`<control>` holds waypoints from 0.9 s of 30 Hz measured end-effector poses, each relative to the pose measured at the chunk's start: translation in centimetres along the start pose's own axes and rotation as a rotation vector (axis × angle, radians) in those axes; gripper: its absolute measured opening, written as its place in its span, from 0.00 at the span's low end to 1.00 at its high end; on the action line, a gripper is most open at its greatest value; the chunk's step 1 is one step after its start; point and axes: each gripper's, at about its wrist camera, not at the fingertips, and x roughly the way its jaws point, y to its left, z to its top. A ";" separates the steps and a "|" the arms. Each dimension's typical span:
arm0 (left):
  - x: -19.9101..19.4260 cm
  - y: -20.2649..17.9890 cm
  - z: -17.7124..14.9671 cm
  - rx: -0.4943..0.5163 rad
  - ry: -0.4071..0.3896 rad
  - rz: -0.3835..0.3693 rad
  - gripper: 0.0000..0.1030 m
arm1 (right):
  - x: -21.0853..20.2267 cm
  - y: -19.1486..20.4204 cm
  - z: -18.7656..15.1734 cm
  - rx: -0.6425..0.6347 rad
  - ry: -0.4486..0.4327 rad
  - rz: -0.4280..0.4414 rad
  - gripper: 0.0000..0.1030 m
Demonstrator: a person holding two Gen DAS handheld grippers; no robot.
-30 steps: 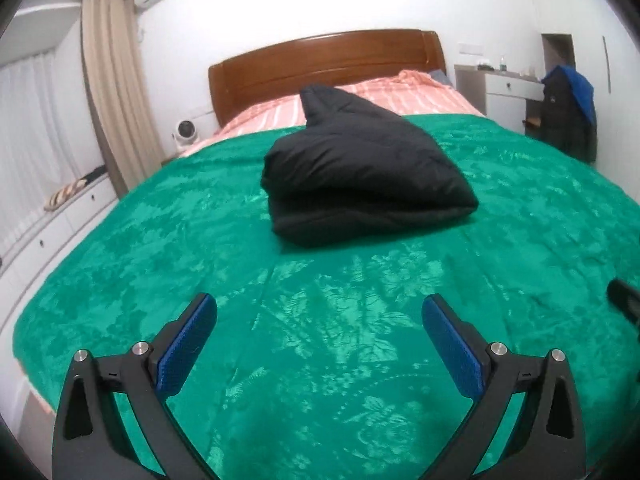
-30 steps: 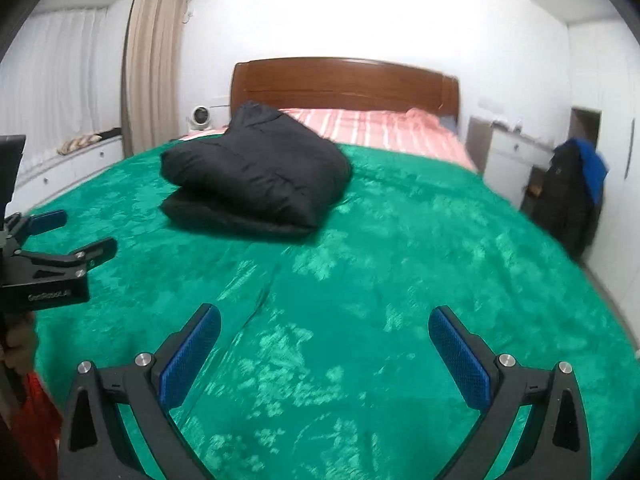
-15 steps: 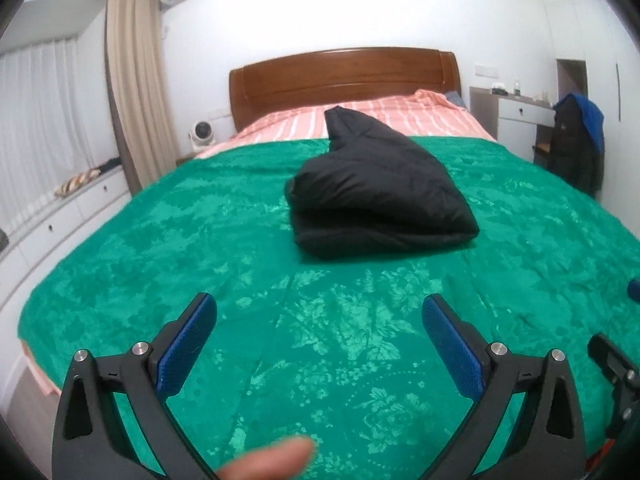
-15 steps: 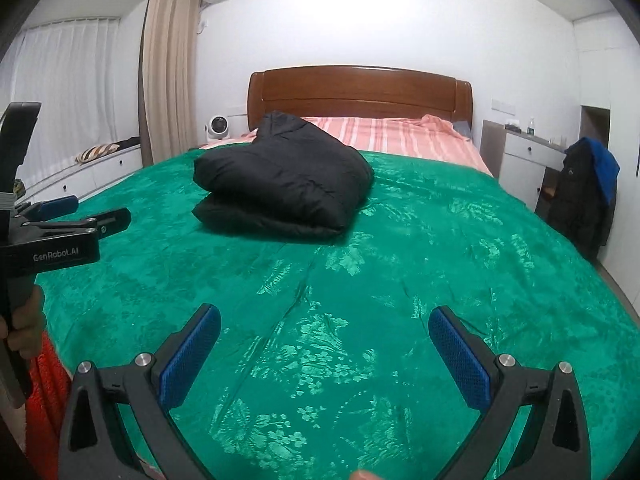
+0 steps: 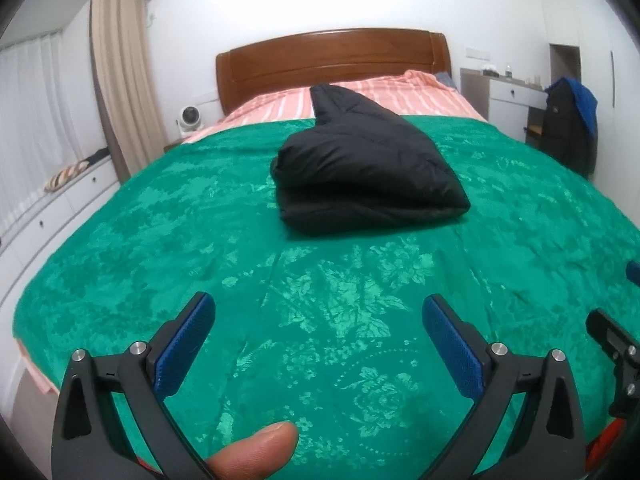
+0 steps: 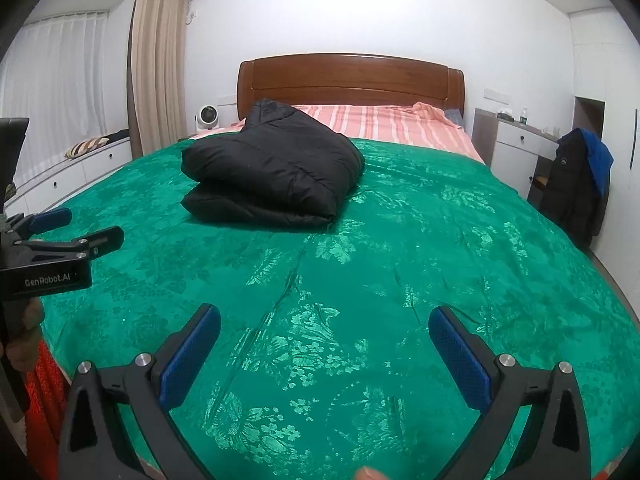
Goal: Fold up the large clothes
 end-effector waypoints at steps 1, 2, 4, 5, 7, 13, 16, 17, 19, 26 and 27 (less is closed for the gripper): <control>-0.1 0.0 0.1 -0.004 -0.003 -0.003 1.00 | 0.0 0.0 0.0 0.001 -0.001 0.000 1.00; -0.2 0.0 0.1 -0.006 -0.007 -0.004 1.00 | -0.1 0.0 0.0 0.001 0.000 0.000 1.00; -0.4 0.1 0.3 -0.013 -0.010 -0.010 1.00 | -0.2 0.0 0.0 0.001 0.002 0.001 1.00; -0.5 0.1 0.3 -0.016 -0.011 -0.013 1.00 | -0.2 0.0 0.0 0.002 0.004 -0.001 1.00; -0.7 0.0 0.4 -0.014 -0.013 -0.012 1.00 | -0.3 0.0 0.1 0.005 0.007 0.003 1.00; -0.6 0.0 0.2 -0.016 -0.004 -0.013 1.00 | -0.2 0.2 0.0 -0.008 0.016 -0.003 1.00; -0.5 0.1 0.1 -0.018 0.003 -0.013 1.00 | -0.1 0.2 -0.1 -0.007 0.024 -0.002 1.00; -0.5 0.2 0.1 -0.019 0.003 -0.012 1.00 | -0.1 0.2 -0.1 -0.007 0.025 -0.002 1.00; -0.6 0.2 0.2 -0.024 0.002 -0.013 1.00 | -0.1 0.3 -0.1 -0.009 0.025 -0.002 1.00; -1.5 0.0 1.7 -0.022 -0.012 -0.001 1.00 | -0.4 -0.8 1.6 0.033 0.061 -0.022 1.00; -1.8 0.0 2.1 -0.021 -0.017 -0.003 1.00 | -0.5 -1.1 2.2 0.051 0.070 -0.029 1.00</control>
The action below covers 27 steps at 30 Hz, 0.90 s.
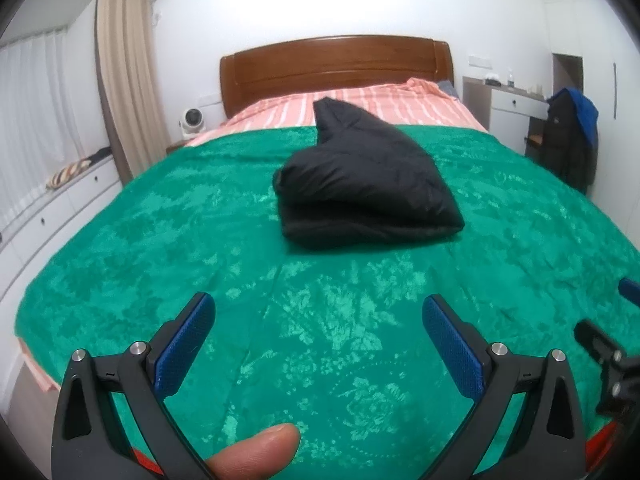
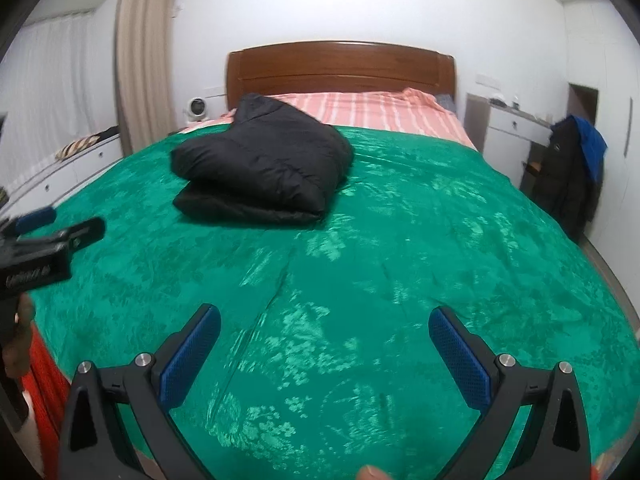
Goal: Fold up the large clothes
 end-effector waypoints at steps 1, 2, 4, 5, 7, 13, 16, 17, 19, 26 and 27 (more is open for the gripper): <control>-0.4 -0.1 0.5 0.000 -0.005 -0.003 1.00 | -0.1 -0.2 0.6 0.012 0.009 -0.008 1.00; -0.6 -0.1 0.8 -0.002 -0.005 -0.007 1.00 | -0.3 -0.5 1.3 0.026 0.019 -0.021 1.00; -1.2 -0.1 1.4 -0.005 0.008 -0.021 1.00 | -0.8 -0.7 2.4 0.040 0.031 -0.043 1.00; -1.4 -0.1 1.6 -0.004 0.014 -0.028 1.00 | -1.1 -0.8 2.9 0.045 0.037 -0.051 1.00; -1.8 -0.2 1.8 0.007 0.021 -0.030 1.00 | -1.5 -0.8 3.5 0.059 0.044 -0.046 1.00; -1.8 0.1 2.1 0.001 0.064 -0.046 1.00 | -1.9 -0.1 4.0 0.058 0.091 -0.058 1.00; -1.6 0.4 2.0 -0.021 0.099 -0.062 1.00 | -2.1 0.3 4.2 0.043 0.094 -0.067 1.00; -1.6 0.5 2.0 -0.027 0.103 -0.063 1.00 | -2.2 0.3 4.2 0.043 0.093 -0.067 1.00; -1.7 0.5 2.0 -0.030 0.113 -0.067 1.00 | -2.3 0.3 4.4 0.041 0.091 -0.068 1.00; -2.7 0.1 2.6 -0.017 0.134 -0.083 1.00 | -3.1 0.5 4.7 0.061 0.127 -0.042 1.00; -3.1 0.1 2.7 -0.012 0.139 -0.089 1.00 | -3.5 0.7 4.7 0.067 0.134 -0.031 1.00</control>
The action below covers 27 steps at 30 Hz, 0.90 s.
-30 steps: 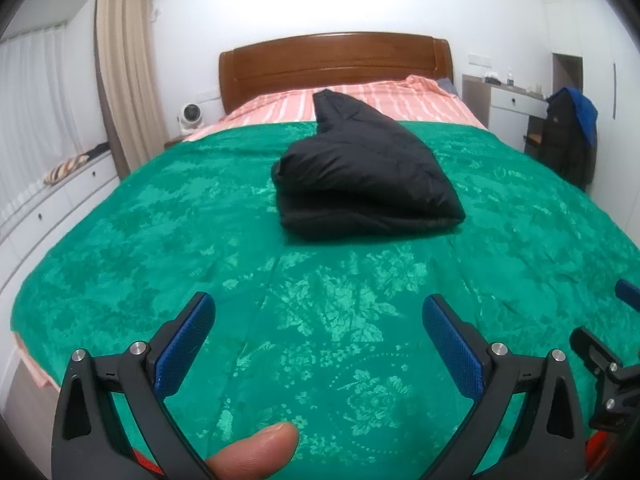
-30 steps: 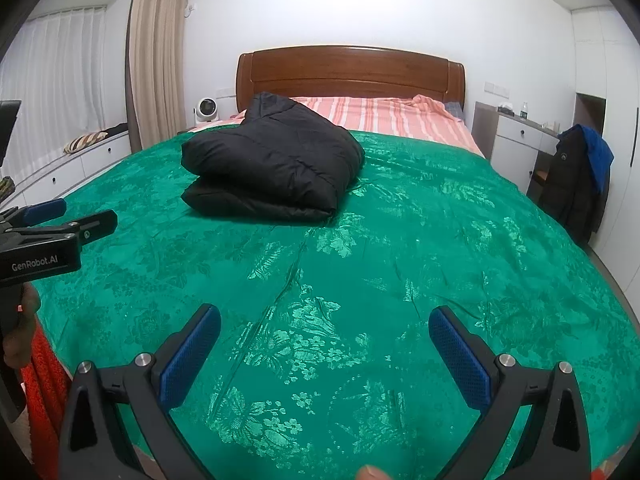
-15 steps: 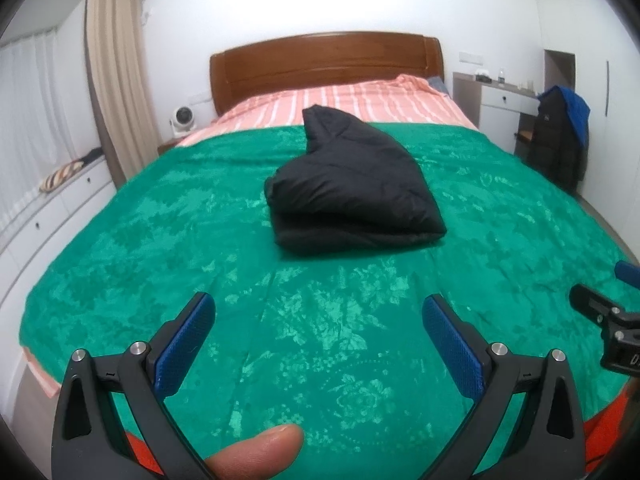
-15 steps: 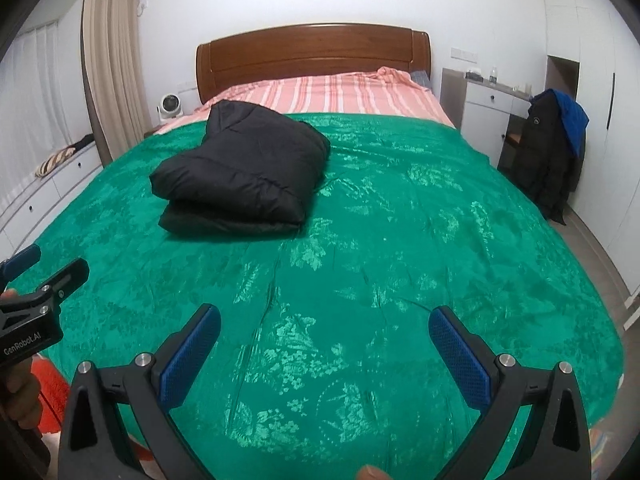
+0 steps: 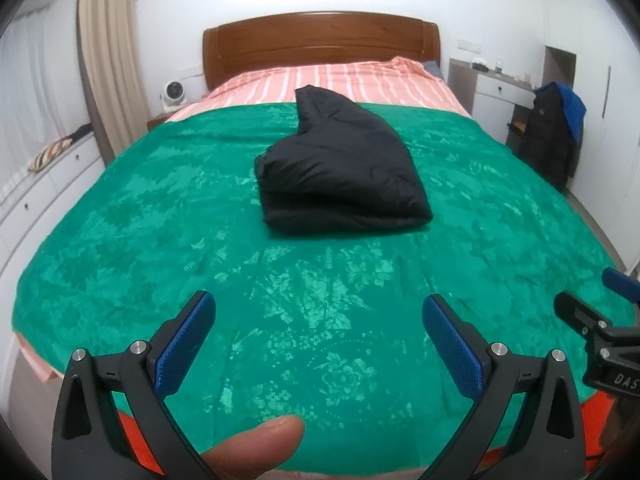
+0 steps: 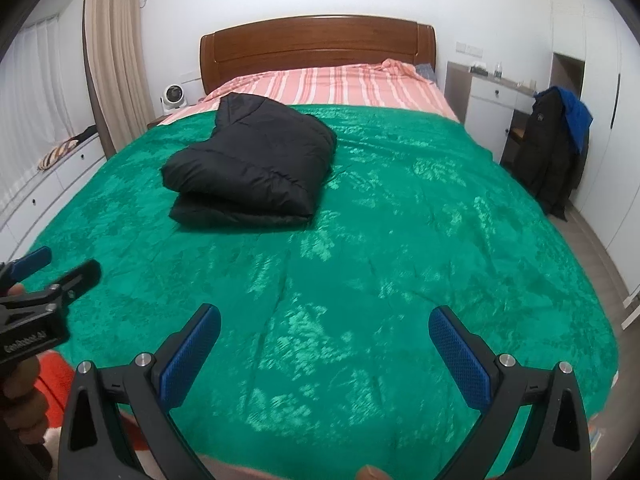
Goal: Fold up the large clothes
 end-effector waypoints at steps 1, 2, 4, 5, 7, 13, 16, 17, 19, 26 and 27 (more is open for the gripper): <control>-0.3 0.0 0.1 0.001 0.004 -0.010 1.00 | -0.3 0.1 -0.1 0.000 0.003 0.006 1.00; -0.6 -0.1 0.0 0.004 0.013 -0.024 1.00 | -0.9 0.4 -0.2 -0.006 0.005 0.010 1.00; -1.2 -0.4 0.0 0.021 0.022 -0.028 1.00 | -1.7 0.8 -0.6 -0.023 0.007 0.010 1.00; -1.4 -0.6 0.0 0.036 0.019 -0.013 1.00 | -2.1 0.9 -0.8 -0.028 0.006 0.014 1.00; -2.0 -1.2 -0.1 0.067 0.000 0.019 1.00 | -2.5 0.8 -1.0 -0.024 0.008 0.026 1.00; -2.2 -2.3 0.2 0.095 -0.008 0.037 1.00 | -3.2 0.4 -0.6 -0.013 -0.016 0.021 1.00; -1.9 -2.4 0.2 0.098 0.010 0.041 1.00 | -3.2 0.1 -0.4 -0.006 -0.025 0.007 1.00; -1.8 -2.4 0.2 0.096 0.014 0.039 1.00 | -3.0 0.0 -0.3 -0.007 -0.025 0.001 1.00; -1.8 -2.2 0.2 0.089 0.017 0.032 1.00 | -2.7 0.0 -0.3 -0.012 -0.020 -0.009 1.00; -2.0 -1.8 0.2 0.086 0.014 0.029 1.00 | -2.4 1.0 0.1 -0.036 -0.015 -0.015 1.00; -2.0 -1.8 0.2 0.085 0.014 0.028 1.00 | -2.4 1.1 0.1 -0.041 -0.016 -0.014 1.00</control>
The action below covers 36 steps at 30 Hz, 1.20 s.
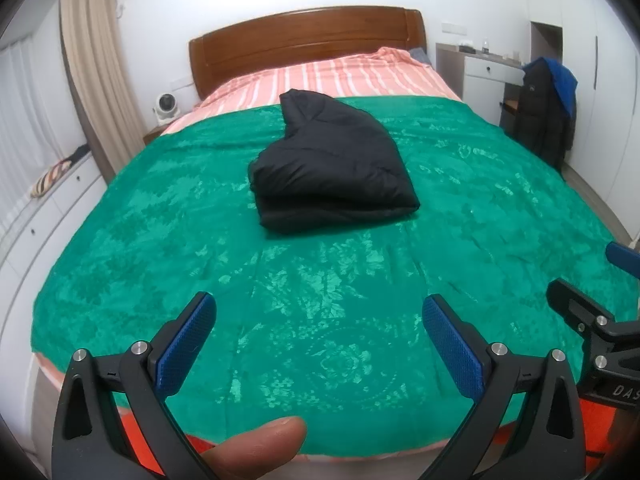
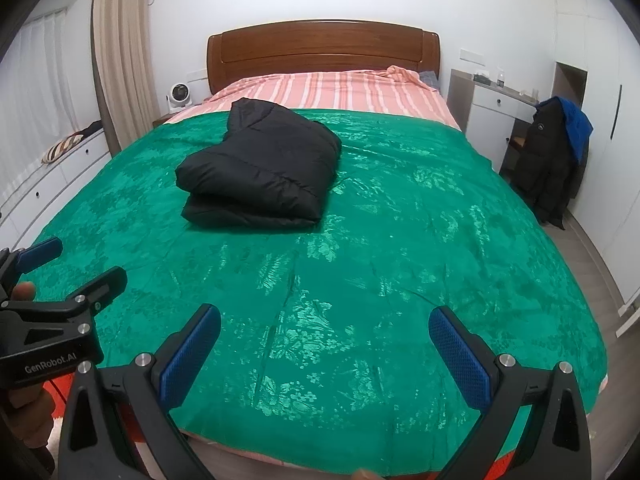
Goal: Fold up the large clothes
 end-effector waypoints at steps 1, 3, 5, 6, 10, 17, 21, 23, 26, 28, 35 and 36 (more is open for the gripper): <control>0.0 0.1 0.0 -0.003 0.001 -0.001 1.00 | 0.0 0.1 0.1 -0.003 0.000 0.000 1.00; -0.1 0.1 0.0 -0.007 0.004 0.007 1.00 | 0.1 0.4 0.2 -0.011 -0.001 -0.002 1.00; -0.1 0.2 -0.1 -0.005 0.006 0.022 1.00 | 0.1 0.5 0.3 -0.016 -0.001 -0.006 1.00; -0.1 0.2 -0.1 -0.006 0.003 0.029 1.00 | 0.1 0.6 0.4 -0.016 -0.001 -0.006 1.00; -0.1 0.3 -0.2 -0.016 0.008 0.025 1.00 | 0.1 0.7 0.5 -0.019 0.000 -0.003 1.00; -0.4 0.6 0.1 -0.028 -0.003 0.029 1.00 | -0.1 0.9 0.8 -0.023 0.000 0.004 1.00; -0.9 0.6 0.6 -0.030 -0.021 0.043 1.00 | -0.5 1.2 1.2 -0.029 -0.015 0.012 1.00; -1.1 0.7 0.7 -0.034 -0.028 0.049 1.00 | -0.8 1.3 1.3 -0.033 -0.025 0.017 1.00; -1.3 1.0 0.7 -0.040 -0.034 0.057 1.00 | -0.8 1.5 1.4 -0.040 -0.026 0.021 1.00; -1.1 1.1 0.7 -0.043 -0.032 0.062 1.00 | -0.7 1.7 1.4 -0.045 -0.024 0.020 1.00; -0.9 1.4 0.6 -0.048 -0.024 0.063 1.00 | -0.6 2.2 1.6 -0.055 -0.024 0.023 1.00; -0.8 1.4 0.6 -0.049 -0.024 0.062 1.00 | -0.6 2.2 1.7 -0.057 -0.024 0.024 1.00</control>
